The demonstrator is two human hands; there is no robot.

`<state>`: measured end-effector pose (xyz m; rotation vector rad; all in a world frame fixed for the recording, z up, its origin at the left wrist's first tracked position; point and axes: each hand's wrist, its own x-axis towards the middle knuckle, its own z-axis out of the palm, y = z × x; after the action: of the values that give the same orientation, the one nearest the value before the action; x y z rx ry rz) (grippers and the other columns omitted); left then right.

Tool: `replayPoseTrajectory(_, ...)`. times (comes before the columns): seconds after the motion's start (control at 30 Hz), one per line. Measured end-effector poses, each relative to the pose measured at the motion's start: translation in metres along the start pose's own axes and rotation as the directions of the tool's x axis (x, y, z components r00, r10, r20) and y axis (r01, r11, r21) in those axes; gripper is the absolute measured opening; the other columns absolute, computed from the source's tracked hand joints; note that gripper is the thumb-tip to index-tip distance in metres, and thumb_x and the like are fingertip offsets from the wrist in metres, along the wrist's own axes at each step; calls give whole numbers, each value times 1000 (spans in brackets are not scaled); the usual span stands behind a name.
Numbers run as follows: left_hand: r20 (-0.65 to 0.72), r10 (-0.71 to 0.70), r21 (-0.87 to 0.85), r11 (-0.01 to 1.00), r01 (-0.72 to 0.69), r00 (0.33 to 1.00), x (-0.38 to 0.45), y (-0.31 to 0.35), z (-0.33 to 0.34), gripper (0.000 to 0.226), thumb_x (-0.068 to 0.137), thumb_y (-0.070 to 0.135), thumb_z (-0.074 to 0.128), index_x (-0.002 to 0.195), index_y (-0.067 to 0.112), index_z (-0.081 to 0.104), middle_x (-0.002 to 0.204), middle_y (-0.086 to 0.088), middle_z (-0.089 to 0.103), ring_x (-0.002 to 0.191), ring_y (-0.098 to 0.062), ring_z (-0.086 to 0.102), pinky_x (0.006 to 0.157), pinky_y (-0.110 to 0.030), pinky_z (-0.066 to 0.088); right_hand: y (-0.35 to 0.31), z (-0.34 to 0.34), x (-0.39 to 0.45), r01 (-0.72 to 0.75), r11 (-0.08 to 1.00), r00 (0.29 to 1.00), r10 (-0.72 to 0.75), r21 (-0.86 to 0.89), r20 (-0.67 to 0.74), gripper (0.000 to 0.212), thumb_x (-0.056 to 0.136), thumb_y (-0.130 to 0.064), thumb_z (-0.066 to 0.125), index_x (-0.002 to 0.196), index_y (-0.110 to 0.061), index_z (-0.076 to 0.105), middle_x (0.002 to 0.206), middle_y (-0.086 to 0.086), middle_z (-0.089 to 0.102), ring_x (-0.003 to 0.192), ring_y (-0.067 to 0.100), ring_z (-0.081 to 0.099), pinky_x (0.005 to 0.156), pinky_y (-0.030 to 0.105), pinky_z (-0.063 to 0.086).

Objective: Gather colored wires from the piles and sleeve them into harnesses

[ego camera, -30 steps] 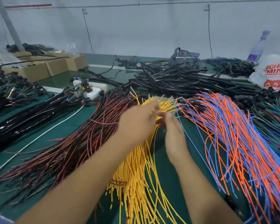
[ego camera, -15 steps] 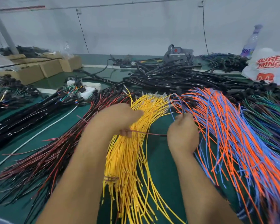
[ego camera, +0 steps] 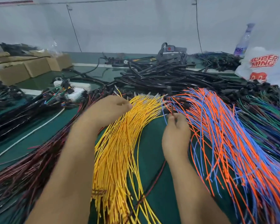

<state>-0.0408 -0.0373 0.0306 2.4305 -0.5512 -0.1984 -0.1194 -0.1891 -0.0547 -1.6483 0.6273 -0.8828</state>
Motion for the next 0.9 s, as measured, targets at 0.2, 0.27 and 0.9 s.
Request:
replayPoseTrajectory(0.2,-356,29,227,972,56,934,33,-38,65,27,93,35,55,119,27,60,126,-4,56,111,-28,52,96,-43,41,4,4,-5,90,968,995,-79,-233,54,15,102,-30,37,99,-20,47,63,-4,47,63,25,48,53,34,29)
replayPoseTrajectory(0.27,-398,24,89,996,12,917,34,-44,67,15,93,27,57,107,22,63,112,-3,60,95,-25,59,87,-41,48,3,6,-5,80,974,996,-70,-212,55,13,102,-29,38,97,-21,46,63,-4,47,62,24,47,52,34,30)
replayPoseTrajectory(0.9,26,-16,-820,571,30,1000,-7,36,88,16,90,-4,49,83,9,53,72,-10,61,45,-12,56,46,-23,50,-9,4,0,-146,844,987,161,516,16,22,98,-3,46,83,-14,59,67,0,67,58,10,62,46,20,45)
